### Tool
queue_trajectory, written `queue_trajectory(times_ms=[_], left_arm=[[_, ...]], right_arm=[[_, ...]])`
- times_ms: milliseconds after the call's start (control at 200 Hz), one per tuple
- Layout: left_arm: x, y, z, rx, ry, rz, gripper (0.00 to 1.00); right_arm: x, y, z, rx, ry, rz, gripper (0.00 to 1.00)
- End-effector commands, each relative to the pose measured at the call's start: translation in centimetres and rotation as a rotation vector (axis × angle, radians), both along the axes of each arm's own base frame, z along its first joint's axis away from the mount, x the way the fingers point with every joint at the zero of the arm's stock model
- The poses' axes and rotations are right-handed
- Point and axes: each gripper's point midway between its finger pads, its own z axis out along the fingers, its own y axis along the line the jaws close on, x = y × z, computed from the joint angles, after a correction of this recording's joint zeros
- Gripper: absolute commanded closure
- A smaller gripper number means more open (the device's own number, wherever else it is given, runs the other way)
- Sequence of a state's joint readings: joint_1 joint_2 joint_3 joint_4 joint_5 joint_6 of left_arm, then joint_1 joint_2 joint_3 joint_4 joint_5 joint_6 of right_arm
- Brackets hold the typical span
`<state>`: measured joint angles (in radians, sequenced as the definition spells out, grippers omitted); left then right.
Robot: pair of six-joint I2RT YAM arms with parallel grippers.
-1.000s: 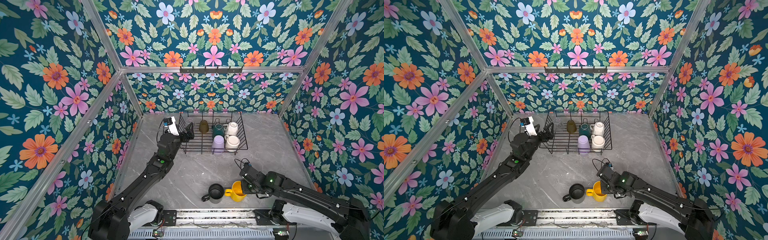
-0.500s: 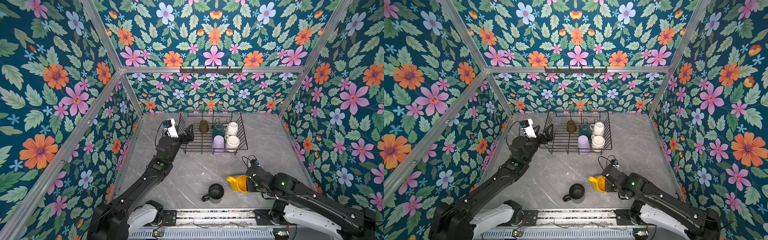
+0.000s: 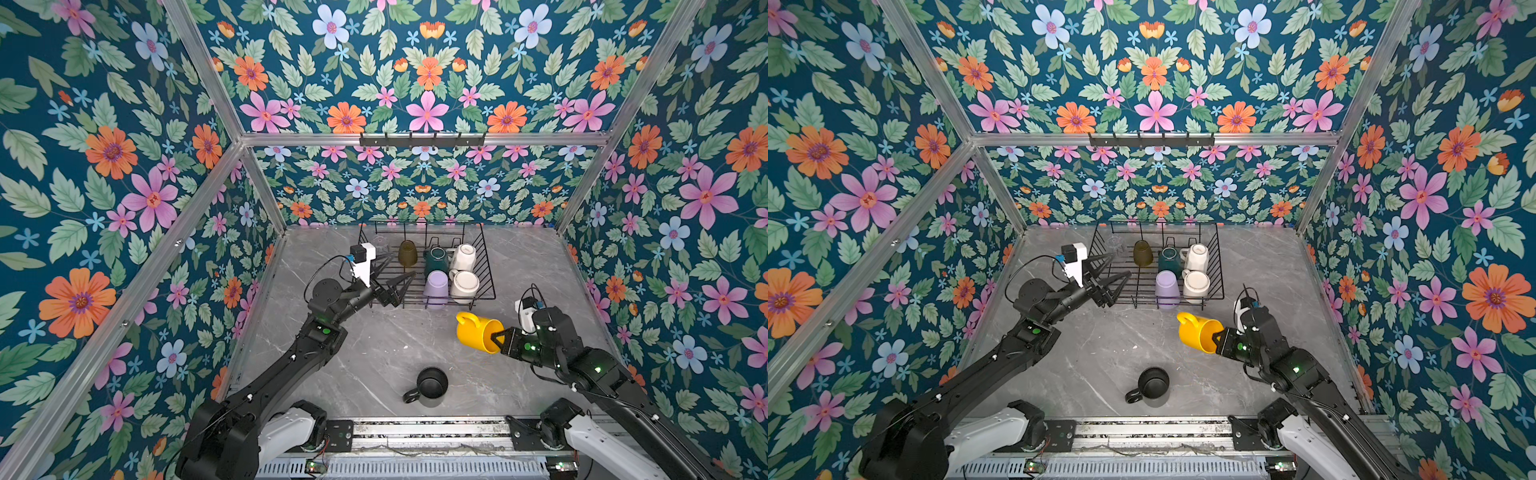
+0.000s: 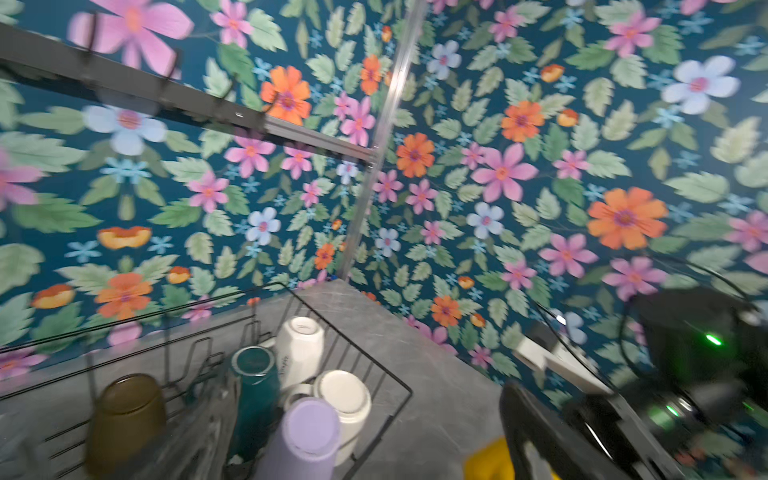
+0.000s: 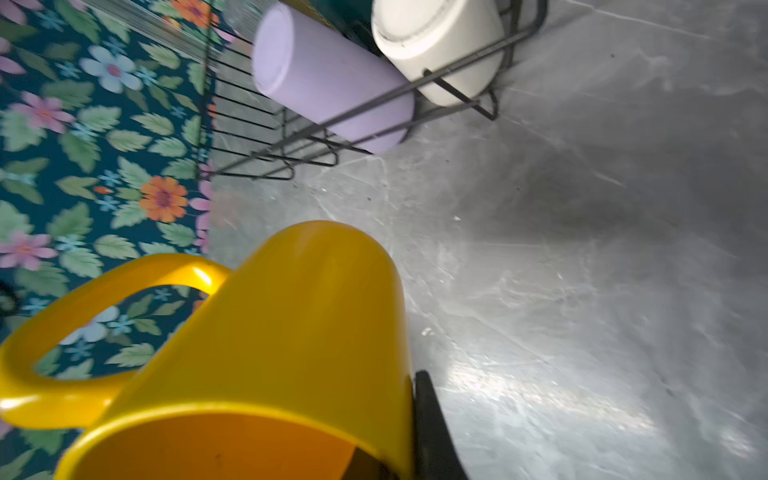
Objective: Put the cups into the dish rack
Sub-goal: 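Lift the yellow mug toward the left gripper while the left gripper reaches toward it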
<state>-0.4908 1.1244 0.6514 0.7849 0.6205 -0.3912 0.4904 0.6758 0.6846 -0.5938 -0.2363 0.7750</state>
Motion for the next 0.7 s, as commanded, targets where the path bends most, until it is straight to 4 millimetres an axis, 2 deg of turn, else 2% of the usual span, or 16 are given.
queue_trajectory(times_ms=[0,190,465,695], left_arm=[[-3.7,-1.9,1.2,-0.004,-0.068,-0.263,0.0],[-4.1,-2.4,1.0,0.003,-0.058,-0.319,0.0],[-5.3,-2.6,1.3,0.002,-0.073,-0.385,0.0],[-6.7,-2.5,1.5,-0.011,-0.081,-0.461,0.0]], right_arm=[[1.7,3.4,5.5,0.25,-0.139,0.136,1.0],[3.5,4.6,8.3,0.377,-0.197,0.194,1.0],[3.9,6.7,12.6,0.511,-0.265,0.327,1.0],[4.7,7.9,14.0,0.555,-0.286,0.403,1.0]])
